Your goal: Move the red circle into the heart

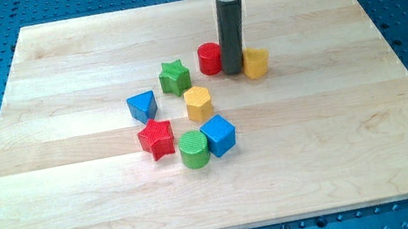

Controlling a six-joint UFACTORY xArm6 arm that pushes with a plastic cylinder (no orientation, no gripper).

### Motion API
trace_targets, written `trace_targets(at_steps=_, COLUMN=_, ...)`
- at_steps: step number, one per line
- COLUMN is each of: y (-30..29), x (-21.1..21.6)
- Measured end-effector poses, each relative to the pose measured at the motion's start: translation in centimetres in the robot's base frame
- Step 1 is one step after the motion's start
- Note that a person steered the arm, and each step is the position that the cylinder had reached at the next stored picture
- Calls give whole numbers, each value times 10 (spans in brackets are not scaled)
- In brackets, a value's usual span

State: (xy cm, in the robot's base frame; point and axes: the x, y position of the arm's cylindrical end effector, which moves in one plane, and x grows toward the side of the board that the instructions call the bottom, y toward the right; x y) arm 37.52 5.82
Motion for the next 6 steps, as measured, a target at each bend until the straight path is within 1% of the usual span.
trace_targets(at_steps=1, y=-5, x=3)
trace_targets(at_steps=2, y=-13, x=32)
trace_targets(at_steps=3, y=-29, x=34)
trace_targets(at_steps=4, y=-42, x=19)
trace_targets(at_steps=5, y=-73, x=2)
trace_targets(at_steps=6, y=-77, x=-17)
